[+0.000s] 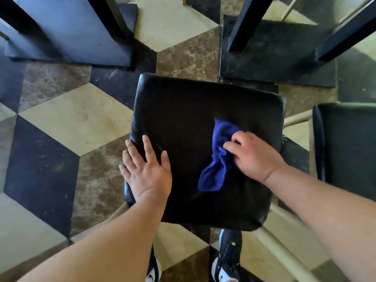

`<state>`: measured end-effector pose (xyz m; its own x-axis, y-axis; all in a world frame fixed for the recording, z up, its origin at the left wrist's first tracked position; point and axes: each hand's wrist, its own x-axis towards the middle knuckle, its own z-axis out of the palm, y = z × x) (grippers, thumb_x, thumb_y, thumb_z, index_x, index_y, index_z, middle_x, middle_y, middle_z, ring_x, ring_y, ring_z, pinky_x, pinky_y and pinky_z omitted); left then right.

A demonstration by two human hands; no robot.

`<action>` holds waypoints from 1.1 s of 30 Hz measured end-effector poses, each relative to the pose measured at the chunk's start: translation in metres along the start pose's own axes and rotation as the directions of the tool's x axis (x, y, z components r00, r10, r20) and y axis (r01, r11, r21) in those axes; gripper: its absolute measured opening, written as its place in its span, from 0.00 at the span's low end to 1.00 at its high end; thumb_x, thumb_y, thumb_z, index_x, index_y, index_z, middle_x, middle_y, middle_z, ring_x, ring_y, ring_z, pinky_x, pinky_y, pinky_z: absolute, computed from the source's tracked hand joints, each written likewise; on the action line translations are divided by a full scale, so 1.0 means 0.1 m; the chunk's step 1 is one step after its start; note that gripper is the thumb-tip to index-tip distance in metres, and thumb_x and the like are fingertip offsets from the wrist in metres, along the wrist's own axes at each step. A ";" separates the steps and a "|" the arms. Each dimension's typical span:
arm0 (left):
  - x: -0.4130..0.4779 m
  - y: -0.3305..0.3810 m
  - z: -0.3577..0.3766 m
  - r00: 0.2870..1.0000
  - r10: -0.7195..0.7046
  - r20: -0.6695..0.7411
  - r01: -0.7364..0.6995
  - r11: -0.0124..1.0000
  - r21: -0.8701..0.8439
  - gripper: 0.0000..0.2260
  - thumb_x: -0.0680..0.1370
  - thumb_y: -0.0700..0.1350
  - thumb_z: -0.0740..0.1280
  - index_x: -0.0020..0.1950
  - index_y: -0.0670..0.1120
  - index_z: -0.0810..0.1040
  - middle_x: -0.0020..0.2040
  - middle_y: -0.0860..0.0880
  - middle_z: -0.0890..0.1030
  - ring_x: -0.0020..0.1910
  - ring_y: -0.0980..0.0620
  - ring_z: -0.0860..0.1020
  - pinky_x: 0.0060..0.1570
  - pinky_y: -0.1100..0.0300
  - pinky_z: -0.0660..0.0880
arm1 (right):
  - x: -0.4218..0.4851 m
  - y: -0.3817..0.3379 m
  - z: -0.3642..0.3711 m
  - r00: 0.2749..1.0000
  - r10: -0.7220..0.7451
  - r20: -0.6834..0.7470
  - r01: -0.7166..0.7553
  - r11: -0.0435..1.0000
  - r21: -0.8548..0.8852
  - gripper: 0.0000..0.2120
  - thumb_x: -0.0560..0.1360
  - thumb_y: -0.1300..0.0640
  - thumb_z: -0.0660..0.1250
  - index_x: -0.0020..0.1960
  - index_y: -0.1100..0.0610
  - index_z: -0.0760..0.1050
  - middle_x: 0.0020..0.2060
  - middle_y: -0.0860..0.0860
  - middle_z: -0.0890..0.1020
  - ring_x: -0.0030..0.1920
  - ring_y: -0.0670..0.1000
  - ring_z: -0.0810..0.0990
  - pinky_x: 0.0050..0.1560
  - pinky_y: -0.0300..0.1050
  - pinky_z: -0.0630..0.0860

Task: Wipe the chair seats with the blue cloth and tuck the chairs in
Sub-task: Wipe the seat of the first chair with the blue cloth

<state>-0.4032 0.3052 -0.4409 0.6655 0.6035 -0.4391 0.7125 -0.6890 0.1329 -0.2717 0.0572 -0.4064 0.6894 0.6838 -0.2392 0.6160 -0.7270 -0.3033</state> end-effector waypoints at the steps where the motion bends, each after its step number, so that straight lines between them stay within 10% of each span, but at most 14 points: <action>1: 0.01 -0.02 0.05 1.000 -0.005 -0.016 0.005 1.000 0.008 0.32 0.84 0.66 0.42 0.84 0.56 0.37 0.85 0.43 0.39 0.83 0.41 0.44 0.80 0.39 0.44 | 0.08 0.15 -0.06 0.992 0.117 -0.049 -0.117 0.993 0.003 0.14 0.70 0.66 0.71 0.55 0.60 0.82 0.47 0.63 0.78 0.44 0.68 0.78 0.43 0.61 0.79; 8: 0.06 -0.05 0.26 0.988 -0.001 -0.157 -0.001 1.000 -0.011 0.32 0.83 0.67 0.43 0.85 0.56 0.41 0.86 0.43 0.44 0.83 0.41 0.49 0.80 0.39 0.48 | 0.80 0.17 -0.07 0.660 0.697 -0.280 -0.677 0.713 0.180 0.15 0.76 0.59 0.65 0.63 0.56 0.74 0.60 0.63 0.75 0.60 0.68 0.74 0.58 0.59 0.73; 16: 0.06 -0.04 0.21 0.992 -0.021 -0.125 0.017 0.999 -0.031 0.34 0.81 0.63 0.49 0.85 0.56 0.43 0.86 0.43 0.43 0.82 0.42 0.47 0.80 0.40 0.46 | 0.92 -1.18 0.30 0.937 0.322 -0.132 -0.294 0.935 0.199 0.14 0.74 0.58 0.67 0.60 0.55 0.77 0.54 0.60 0.77 0.53 0.65 0.76 0.52 0.58 0.73; 25: 0.07 -0.01 0.08 0.999 -0.034 -0.023 0.035 0.998 0.051 0.35 0.81 0.63 0.48 0.84 0.57 0.37 0.85 0.43 0.37 0.82 0.41 0.45 0.79 0.39 0.46 | 0.53 -0.90 0.24 0.982 0.184 -0.031 -0.182 0.981 0.061 0.15 0.75 0.56 0.65 0.61 0.53 0.78 0.55 0.61 0.76 0.52 0.66 0.76 0.46 0.58 0.75; 33: 0.32 0.28 -0.90 0.876 -0.082 0.475 -0.072 0.953 0.296 0.40 0.84 0.58 0.61 0.85 0.49 0.38 0.84 0.36 0.45 0.78 0.30 0.61 0.71 0.37 0.67 | 0.07 -0.66 -0.05 0.596 0.798 0.084 -0.803 0.592 0.071 0.21 0.78 0.56 0.67 0.70 0.51 0.68 0.66 0.60 0.71 0.61 0.67 0.75 0.51 0.58 0.77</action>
<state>-0.3414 0.3415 -0.3713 0.4193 0.3943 -0.8177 0.5654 -0.8182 -0.1046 -0.3053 0.1099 -0.3832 0.8709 -0.1674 -0.4621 -0.2154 -0.9751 -0.0528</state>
